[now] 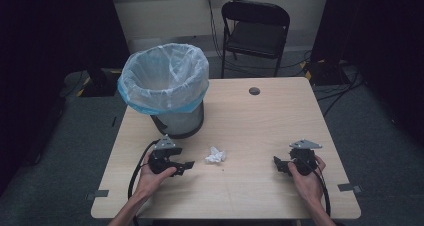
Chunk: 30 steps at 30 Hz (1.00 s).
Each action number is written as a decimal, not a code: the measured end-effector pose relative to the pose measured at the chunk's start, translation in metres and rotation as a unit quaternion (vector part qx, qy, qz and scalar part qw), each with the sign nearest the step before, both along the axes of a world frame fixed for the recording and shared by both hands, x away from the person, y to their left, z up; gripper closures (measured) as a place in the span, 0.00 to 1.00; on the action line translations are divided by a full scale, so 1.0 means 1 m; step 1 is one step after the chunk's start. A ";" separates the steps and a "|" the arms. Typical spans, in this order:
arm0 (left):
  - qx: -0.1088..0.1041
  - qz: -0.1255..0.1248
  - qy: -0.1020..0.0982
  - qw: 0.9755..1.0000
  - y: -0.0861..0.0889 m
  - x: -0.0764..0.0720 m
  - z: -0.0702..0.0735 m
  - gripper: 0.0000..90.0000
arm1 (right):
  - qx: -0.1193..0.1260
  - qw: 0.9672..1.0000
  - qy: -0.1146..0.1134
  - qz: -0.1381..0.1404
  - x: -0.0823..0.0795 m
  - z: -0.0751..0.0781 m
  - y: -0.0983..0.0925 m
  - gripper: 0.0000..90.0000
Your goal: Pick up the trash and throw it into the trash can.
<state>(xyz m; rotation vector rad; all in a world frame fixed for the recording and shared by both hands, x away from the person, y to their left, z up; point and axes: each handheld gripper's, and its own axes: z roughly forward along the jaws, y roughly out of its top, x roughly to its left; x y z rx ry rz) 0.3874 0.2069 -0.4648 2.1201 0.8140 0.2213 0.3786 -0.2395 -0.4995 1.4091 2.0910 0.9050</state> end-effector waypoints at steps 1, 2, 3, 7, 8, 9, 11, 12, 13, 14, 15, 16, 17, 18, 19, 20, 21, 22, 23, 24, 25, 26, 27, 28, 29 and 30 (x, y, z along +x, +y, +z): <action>0.003 -0.002 -0.003 1.000 -0.003 0.002 0.001 0.25 | 0.000 1.000 0.000 0.000 0.000 0.000 0.000 0.14; -0.004 -0.003 -0.002 1.000 -0.006 0.005 0.003 0.25 | 0.000 1.000 0.000 0.000 0.000 0.000 0.000 0.14; -0.007 -0.005 -0.005 1.000 -0.008 0.007 0.004 0.25 | 0.000 1.000 0.000 0.000 0.000 0.000 0.000 0.14; -0.013 -0.012 -0.006 1.000 -0.022 0.020 0.008 0.25 | 0.000 1.000 0.000 0.000 0.000 0.000 0.000 0.14; -0.020 -0.013 0.000 1.000 -0.025 0.024 0.008 0.25 | 0.000 1.000 0.000 0.000 0.000 0.000 0.000 0.14; -0.021 -0.013 -0.001 1.000 -0.026 0.027 0.009 0.25 | 0.000 1.000 0.000 0.000 0.000 0.000 0.000 0.14; -0.023 -0.015 0.006 1.000 -0.034 0.033 0.009 0.25 | 0.000 1.000 0.000 0.000 0.000 0.000 0.000 0.14; -0.030 -0.015 0.005 0.999 -0.037 0.034 0.008 0.26 | 0.000 1.000 0.000 0.000 0.000 0.000 0.000 0.14; -0.025 -0.025 0.004 0.999 -0.041 0.036 0.008 0.26 | 0.000 1.000 0.000 0.000 0.000 0.000 0.000 0.14; -0.012 -0.026 0.002 1.000 -0.046 0.038 0.007 0.25 | 0.000 1.000 0.000 0.000 0.000 0.000 0.000 0.14; -0.014 -0.028 0.006 0.999 -0.048 0.040 0.005 0.25 | 0.000 1.000 0.000 0.000 0.000 0.000 0.000 0.14; -0.025 -0.033 0.020 0.999 -0.049 0.043 0.004 0.25 | 0.000 1.000 0.000 0.000 0.000 0.000 0.000 0.14; -0.040 -0.035 0.031 0.998 -0.051 0.045 0.003 0.24 | 0.000 1.000 0.000 0.000 0.000 0.000 0.000 0.14; -0.046 -0.038 0.037 0.998 -0.053 0.046 0.003 0.24 | 0.000 1.000 0.000 0.000 0.000 0.000 0.000 0.14; -0.047 -0.039 0.037 0.997 -0.055 0.047 0.002 0.24 | 0.000 1.000 0.000 0.000 0.000 0.000 0.000 0.14; -0.043 -0.042 0.033 0.998 -0.058 0.048 0.001 0.24 | 0.000 1.000 0.000 -0.001 0.000 0.000 0.000 0.14; -0.039 -0.042 0.033 0.998 -0.060 0.049 0.000 0.24 | -0.001 1.000 -0.001 -0.002 0.000 0.000 0.000 0.14; -0.039 -0.050 0.036 0.997 -0.063 0.050 -0.002 0.24 | -0.001 1.000 0.000 -0.001 0.000 0.000 0.000 0.14; -0.036 -0.052 0.038 0.997 -0.064 0.050 -0.004 0.24 | -0.001 1.000 0.000 -0.001 0.000 0.000 0.000 0.14; -0.031 -0.055 0.042 0.997 -0.067 0.051 -0.007 0.24 | -0.001 1.000 0.000 -0.001 0.000 0.000 0.000 0.14; -0.031 -0.060 0.043 0.997 -0.069 0.052 -0.008 0.24 | -0.001 1.000 -0.001 -0.002 0.000 0.000 0.000 0.14; -0.032 -0.065 0.046 0.996 -0.072 0.053 -0.012 0.23 | -0.001 1.000 0.000 -0.001 0.000 0.000 0.000 0.14; -0.030 -0.066 0.051 0.996 -0.074 0.053 -0.013 0.23 | -0.001 1.000 -0.001 -0.002 0.000 0.000 0.000 0.14; -0.025 -0.072 0.054 0.996 -0.077 0.053 -0.014 0.24 | -0.001 1.000 -0.001 -0.002 0.000 0.000 0.000 0.14; -0.022 -0.074 0.054 0.996 -0.080 0.052 -0.016 0.26 | -0.001 1.000 0.000 -0.001 0.000 0.000 0.000 0.14; -0.016 -0.076 0.051 0.996 -0.083 0.052 -0.018 0.29 | -0.001 1.000 -0.001 -0.002 0.000 0.000 0.000 0.14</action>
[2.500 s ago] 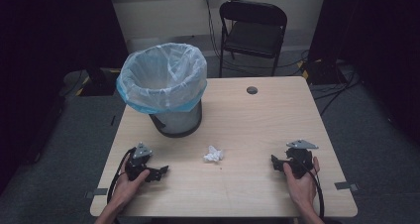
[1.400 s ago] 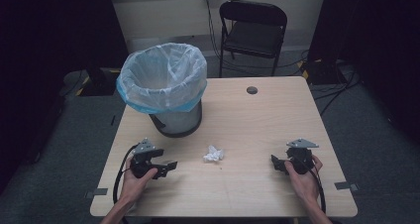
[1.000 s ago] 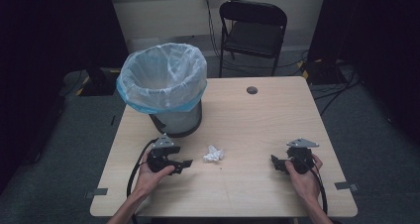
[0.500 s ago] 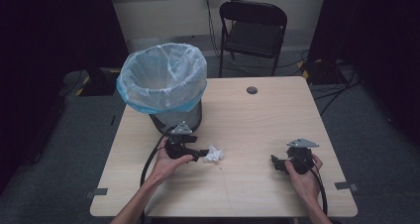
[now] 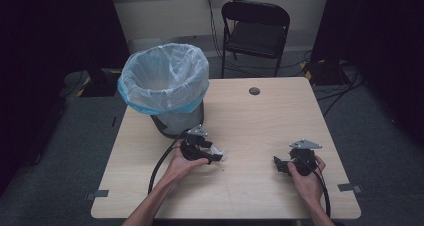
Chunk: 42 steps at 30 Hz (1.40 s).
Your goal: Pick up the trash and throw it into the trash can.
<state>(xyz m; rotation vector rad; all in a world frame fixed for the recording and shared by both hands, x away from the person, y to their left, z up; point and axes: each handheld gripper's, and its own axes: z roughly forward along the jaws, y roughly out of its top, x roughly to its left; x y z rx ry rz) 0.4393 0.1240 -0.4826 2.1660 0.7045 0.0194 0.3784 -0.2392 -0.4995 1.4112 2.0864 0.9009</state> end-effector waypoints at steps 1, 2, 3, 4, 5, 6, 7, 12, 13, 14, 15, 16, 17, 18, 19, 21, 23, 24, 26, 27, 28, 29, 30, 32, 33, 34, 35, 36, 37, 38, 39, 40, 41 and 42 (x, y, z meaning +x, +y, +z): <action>0.004 -0.001 -0.001 1.000 -0.002 -0.001 -0.001 0.32 | 0.000 1.000 0.000 0.000 0.000 0.000 0.000 0.14; 0.013 -0.010 -0.002 1.000 -0.005 -0.001 -0.004 0.39 | 0.000 1.000 0.000 0.000 0.000 0.000 0.000 0.14; 0.013 -0.010 -0.002 1.000 -0.005 -0.001 -0.004 0.42 | 0.000 1.000 0.000 0.000 0.000 0.000 0.000 0.14; 0.023 -0.011 -0.004 1.000 -0.006 -0.002 -0.005 0.42 | 0.000 1.000 0.000 0.000 0.000 0.000 0.000 0.14; 0.026 -0.012 -0.003 1.000 -0.006 -0.002 -0.006 0.45 | 0.000 1.000 0.000 0.000 0.000 0.000 0.000 0.14; 0.014 -0.016 -0.001 1.000 -0.006 -0.002 -0.007 0.48 | 0.000 1.000 0.000 0.000 0.000 0.000 0.000 0.14; 0.017 -0.016 -0.002 1.000 -0.005 -0.002 -0.007 0.57 | 0.000 1.000 0.000 0.000 0.000 0.000 0.000 0.14; 0.022 -0.017 -0.007 1.000 -0.003 -0.004 -0.007 0.74 | 0.000 1.000 0.000 0.000 0.000 0.000 0.000 0.14; 0.020 -0.017 -0.007 1.000 -0.003 -0.004 -0.008 0.77 | 0.000 1.000 0.000 0.000 0.000 0.000 0.000 0.14; 0.019 -0.019 -0.006 1.000 -0.002 -0.004 -0.008 0.80 | 0.000 1.000 0.000 0.000 0.000 0.000 0.000 0.14; 0.016 -0.019 -0.003 1.000 -0.002 -0.004 -0.008 0.80 | 0.000 1.000 0.000 0.000 0.000 0.000 0.000 0.14; 0.013 -0.018 0.000 1.000 -0.002 -0.004 -0.009 0.84 | 0.000 1.000 0.000 0.000 0.000 0.000 0.000 0.14; 0.014 -0.019 0.002 1.000 -0.002 -0.003 -0.009 0.84 | 0.000 1.000 0.000 0.000 0.000 0.000 0.000 0.14; 0.008 -0.022 0.007 1.000 -0.002 -0.003 -0.009 0.84 | 0.000 1.000 0.000 0.000 0.000 0.000 0.000 0.14; 0.000 -0.022 0.008 1.000 -0.002 -0.003 -0.010 0.85 | 0.000 1.000 0.000 0.000 0.000 0.000 0.000 0.14; 0.000 -0.022 0.010 1.000 -0.002 -0.003 -0.010 0.86 | 0.000 1.000 0.000 -0.001 0.000 0.000 0.000 0.14; -0.009 -0.020 0.013 1.000 0.000 -0.003 -0.009 0.87 | 0.000 1.000 0.000 -0.001 0.000 0.000 0.000 0.14; -0.013 -0.020 0.016 1.000 0.001 -0.003 -0.007 0.87 | 0.000 1.000 0.000 -0.001 0.000 0.000 0.000 0.14; -0.017 -0.019 0.012 1.000 0.004 -0.002 -0.004 0.88 | 0.000 1.000 0.000 -0.001 0.000 0.000 0.000 0.14; -0.022 -0.018 0.014 0.999 0.005 -0.002 -0.002 0.88 | 0.000 1.000 0.000 -0.001 0.000 0.000 0.000 0.14; -0.027 -0.015 0.014 0.999 0.007 -0.003 -0.001 0.88 | 0.000 1.000 0.000 -0.001 0.000 0.000 0.000 0.14; -0.026 -0.015 0.013 0.999 0.008 -0.002 0.000 0.89 | 0.000 1.000 0.000 -0.001 0.000 0.000 0.000 0.14; -0.031 -0.012 0.012 0.999 0.010 -0.002 0.001 0.89 | 0.001 1.000 0.000 -0.002 0.000 0.000 0.000 0.14; -0.037 -0.011 0.011 0.999 0.012 -0.003 0.005 0.89 | 0.001 1.000 0.000 -0.003 0.000 0.000 0.000 0.14; -0.037 -0.011 0.009 0.999 0.012 -0.005 0.008 0.89 | 0.002 1.000 0.000 -0.003 0.000 0.000 0.000 0.14; -0.040 -0.016 0.003 0.999 0.012 -0.007 0.012 0.89 | 0.001 1.000 0.000 -0.003 0.000 0.000 0.000 0.14; -0.038 -0.024 -0.001 0.999 0.012 -0.008 0.016 0.89 | 0.002 1.000 0.000 -0.004 0.000 0.000 0.000 0.14; -0.037 -0.027 -0.008 0.999 0.013 -0.009 0.019 0.89 | 0.002 1.000 0.000 -0.004 0.000 0.000 0.000 0.14; -0.040 -0.028 -0.015 0.999 0.015 -0.011 0.026 0.89 | 0.002 1.000 0.000 -0.004 0.000 0.000 0.000 0.14; -0.040 -0.028 -0.015 0.999 0.015 -0.011 0.026 0.89 | 0.002 1.000 0.000 -0.004 0.000 0.000 0.000 0.14; -0.042 -0.024 -0.019 0.999 0.017 -0.012 0.029 0.89 | 0.002 1.000 0.000 -0.004 0.000 0.000 0.000 0.14; -0.046 -0.023 -0.021 0.998 0.020 -0.012 0.031 0.89 | 0.002 1.000 0.000 -0.004 0.000 0.000 0.000 0.14; -0.050 -0.019 -0.022 0.998 0.022 -0.012 0.033 0.89 | 0.002 1.000 0.000 -0.004 0.000 0.000 0.000 0.14; -0.049 -0.022 -0.025 0.998 0.024 -0.012 0.034 0.89 | 0.002 1.000 0.000 -0.004 0.000 0.000 0.000 0.14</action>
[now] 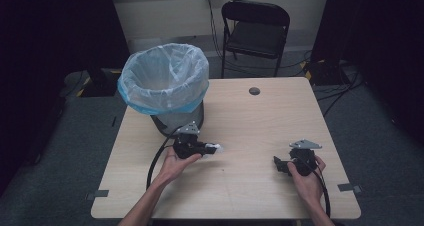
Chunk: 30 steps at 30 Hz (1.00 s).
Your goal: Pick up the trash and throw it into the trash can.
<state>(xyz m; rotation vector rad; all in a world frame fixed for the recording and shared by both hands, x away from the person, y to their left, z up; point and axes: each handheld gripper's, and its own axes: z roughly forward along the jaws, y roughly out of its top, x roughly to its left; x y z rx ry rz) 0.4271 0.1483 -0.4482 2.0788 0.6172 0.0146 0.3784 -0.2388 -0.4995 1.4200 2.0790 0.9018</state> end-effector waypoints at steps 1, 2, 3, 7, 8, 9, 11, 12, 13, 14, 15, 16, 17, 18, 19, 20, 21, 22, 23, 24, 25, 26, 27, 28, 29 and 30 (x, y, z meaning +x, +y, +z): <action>-0.005 0.002 -0.002 1.000 0.002 0.000 0.002 0.89 | 0.000 1.000 0.000 0.000 0.000 0.000 0.000 0.14; -0.010 0.004 -0.007 1.000 0.005 -0.001 0.004 0.89 | 0.000 1.000 0.000 0.000 0.000 0.000 0.000 0.14; -0.016 0.006 -0.007 1.000 0.006 -0.002 0.006 0.89 | 0.000 1.000 0.000 0.000 0.000 0.000 0.000 0.14; -0.032 0.014 -0.016 0.999 0.014 -0.003 0.015 0.89 | 0.000 1.000 0.000 0.000 0.000 0.000 0.000 0.14; -0.032 0.019 -0.023 0.999 0.016 -0.004 0.018 0.89 | 0.000 1.000 0.000 0.000 0.000 0.000 0.000 0.14; -0.033 0.019 -0.022 0.999 0.019 -0.003 0.020 0.88 | 0.000 1.000 0.000 0.000 0.000 0.000 0.000 0.14; -0.034 0.021 -0.024 0.999 0.022 -0.003 0.024 0.88 | -0.001 1.000 0.000 0.000 0.000 0.000 0.000 0.14; -0.037 0.022 -0.032 0.999 0.026 -0.003 0.031 0.88 | 0.000 1.000 0.000 0.000 0.000 0.000 0.000 0.14; -0.037 0.022 -0.032 0.999 0.026 -0.003 0.031 0.88 | 0.000 1.000 0.000 0.000 0.000 0.000 0.000 0.14; -0.042 0.024 -0.039 0.998 0.027 -0.004 0.035 0.88 | 0.000 1.000 0.000 0.000 0.000 0.000 0.000 0.14; -0.045 0.022 -0.041 0.998 0.028 -0.004 0.040 0.88 | 0.000 1.000 0.000 0.000 0.000 0.000 0.000 0.14; -0.042 0.022 -0.046 0.998 0.029 -0.005 0.043 0.88 | 0.000 1.000 0.000 0.000 0.000 0.000 0.000 0.14; -0.043 0.022 -0.048 0.998 0.029 -0.005 0.045 0.88 | 0.000 1.000 0.000 0.000 0.000 0.000 0.000 0.14; -0.043 0.022 -0.052 0.997 0.029 -0.005 0.049 0.88 | 0.000 1.000 0.000 0.000 0.000 0.000 0.000 0.14; -0.046 0.024 -0.057 0.997 0.030 -0.005 0.052 0.88 | 0.000 1.000 0.000 0.000 0.000 0.000 0.000 0.14; -0.046 0.024 -0.055 0.997 0.031 -0.004 0.055 0.88 | 0.000 1.000 0.000 0.000 0.000 0.000 0.000 0.14; -0.047 0.027 -0.055 0.997 0.031 -0.004 0.057 0.88 | 0.000 1.000 0.000 0.000 0.000 0.000 0.000 0.14; -0.047 0.026 -0.058 0.997 0.033 -0.003 0.060 0.88 | 0.000 1.000 0.000 0.000 0.000 0.000 0.000 0.14; -0.045 0.026 -0.061 0.997 0.033 -0.003 0.062 0.88 | 0.000 1.000 0.000 0.000 0.000 0.000 0.000 0.14; -0.048 0.027 -0.066 0.996 0.035 -0.003 0.065 0.88 | 0.000 1.000 0.000 0.000 0.000 0.000 0.000 0.14; -0.049 0.026 -0.066 0.996 0.037 -0.003 0.069 0.88 | 0.000 1.000 0.000 0.000 0.000 0.000 0.000 0.14; -0.049 0.030 -0.071 0.996 0.038 -0.003 0.072 0.88 | 0.000 1.000 0.000 0.000 0.000 0.000 0.000 0.14; -0.053 0.030 -0.073 0.996 0.039 -0.003 0.075 0.88 | 0.000 1.000 0.000 0.000 0.000 0.000 0.000 0.14; -0.056 0.030 -0.074 0.995 0.041 -0.003 0.078 0.88 | 0.000 1.000 0.000 0.000 0.000 0.000 0.000 0.14; -0.059 0.032 -0.078 0.995 0.042 -0.003 0.081 0.88 | 0.000 1.000 0.000 0.000 0.000 0.000 0.000 0.14; -0.059 0.032 -0.076 0.995 0.043 -0.002 0.084 0.88 | 0.000 1.000 0.000 0.000 0.000 0.000 0.000 0.14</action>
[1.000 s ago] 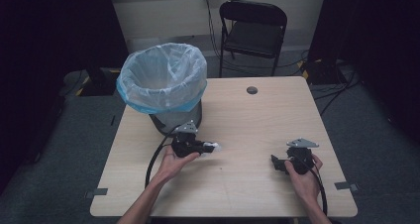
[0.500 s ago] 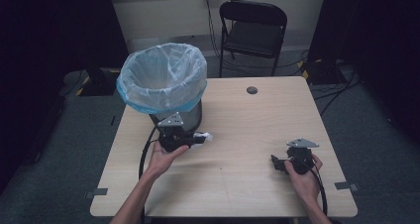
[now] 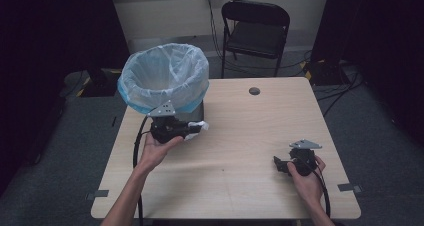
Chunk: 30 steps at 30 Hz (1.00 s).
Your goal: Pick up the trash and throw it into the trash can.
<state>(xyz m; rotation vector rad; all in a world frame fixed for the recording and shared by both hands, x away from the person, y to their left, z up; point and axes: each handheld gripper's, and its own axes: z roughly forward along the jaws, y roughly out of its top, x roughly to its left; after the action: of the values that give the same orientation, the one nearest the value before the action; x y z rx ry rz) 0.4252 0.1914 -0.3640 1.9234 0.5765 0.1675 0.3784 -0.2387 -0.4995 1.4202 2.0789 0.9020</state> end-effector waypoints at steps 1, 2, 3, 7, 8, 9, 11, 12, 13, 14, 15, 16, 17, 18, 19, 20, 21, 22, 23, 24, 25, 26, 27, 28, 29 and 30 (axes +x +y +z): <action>-0.002 0.000 -0.002 1.000 0.001 0.000 0.003 0.88 | 0.000 1.000 0.000 0.000 0.000 0.000 0.000 0.14; -0.002 0.000 -0.007 1.000 0.002 0.001 0.006 0.88 | 0.000 1.000 0.000 0.000 0.000 0.000 0.000 0.14; -0.001 0.001 -0.009 1.000 0.002 0.001 0.008 0.88 | 0.000 1.000 0.000 0.000 0.000 0.000 0.000 0.14; -0.008 0.000 -0.016 1.000 0.004 0.001 0.017 0.88 | 0.000 1.000 0.000 0.000 0.000 0.000 0.000 0.14; -0.014 -0.004 -0.021 1.000 0.004 0.000 0.023 0.88 | 0.000 1.000 0.000 0.000 0.000 0.000 0.000 0.14; -0.014 -0.004 -0.021 1.000 0.004 0.000 0.023 0.88 | 0.000 1.000 0.000 0.000 0.000 0.000 0.000 0.14; -0.021 -0.006 -0.022 1.000 0.006 0.001 0.029 0.88 | -0.001 1.000 0.000 0.000 0.000 0.000 0.000 0.14; -0.022 -0.006 -0.025 0.999 0.007 0.001 0.034 0.88 | 0.000 1.000 0.000 0.000 0.000 0.000 0.000 0.14; -0.025 -0.006 -0.028 0.999 0.008 0.001 0.037 0.88 | 0.000 1.000 0.000 0.000 0.000 0.000 0.000 0.14; -0.026 -0.006 -0.030 0.999 0.009 0.001 0.040 0.88 | 0.000 1.000 0.000 0.000 0.000 0.000 0.000 0.14; -0.029 -0.006 -0.031 0.999 0.010 0.001 0.043 0.88 | 0.000 1.000 0.000 0.000 0.000 0.000 0.000 0.14; -0.032 -0.007 -0.033 0.999 0.011 0.001 0.047 0.88 | 0.000 1.000 0.000 0.000 0.000 0.000 0.000 0.14; -0.035 -0.005 -0.037 0.999 0.012 0.001 0.050 0.88 | 0.000 1.000 0.000 0.000 0.000 0.000 0.000 0.14; -0.038 -0.001 -0.040 0.998 0.014 0.002 0.056 0.88 | 0.000 1.000 0.000 0.000 0.000 0.000 0.000 0.14; -0.041 -0.001 -0.044 0.998 0.015 0.002 0.059 0.88 | 0.000 1.000 0.000 0.000 0.000 0.000 0.000 0.14; -0.043 0.000 -0.047 0.998 0.015 0.002 0.062 0.88 | 0.000 1.000 0.000 0.000 0.000 0.000 0.000 0.14; -0.046 0.001 -0.049 0.998 0.016 0.002 0.065 0.88 | 0.000 1.000 0.000 0.000 0.000 0.000 0.000 0.14; -0.044 0.002 -0.053 0.998 0.017 0.002 0.067 0.88 | 0.000 1.000 0.000 0.000 0.000 0.000 0.000 0.14; -0.044 0.002 -0.053 0.998 0.017 0.002 0.067 0.88 | 0.000 1.000 0.000 0.000 0.000 0.000 0.000 0.14; -0.043 0.007 -0.054 0.998 0.018 0.004 0.071 0.88 | 0.000 1.000 0.000 0.000 0.000 0.000 0.000 0.14; -0.043 0.011 -0.057 0.997 0.019 0.005 0.073 0.88 | 0.000 1.000 0.000 0.000 0.000 0.000 0.000 0.14; -0.043 0.014 -0.061 0.997 0.020 0.006 0.076 0.88 | 0.000 1.000 0.000 0.000 0.000 0.000 0.000 0.14; -0.050 0.013 -0.061 0.997 0.021 0.006 0.079 0.88 | 0.000 1.000 0.000 0.000 0.000 0.000 0.000 0.14; -0.049 0.013 -0.066 0.997 0.022 0.006 0.082 0.88 | 0.000 1.000 0.000 0.000 0.000 0.000 0.000 0.14; -0.049 0.013 -0.066 0.997 0.022 0.006 0.082 0.88 | 0.000 1.000 0.000 0.000 0.000 0.000 0.000 0.14; -0.040 0.019 -0.074 0.996 0.023 0.007 0.088 0.88 | 0.000 1.000 0.000 0.000 0.000 0.000 0.000 0.14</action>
<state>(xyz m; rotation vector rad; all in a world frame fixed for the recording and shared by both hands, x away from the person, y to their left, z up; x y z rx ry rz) 0.4322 0.2149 -0.2761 1.8053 0.5128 0.3037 0.3784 -0.2388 -0.4995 1.4191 2.0792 0.9014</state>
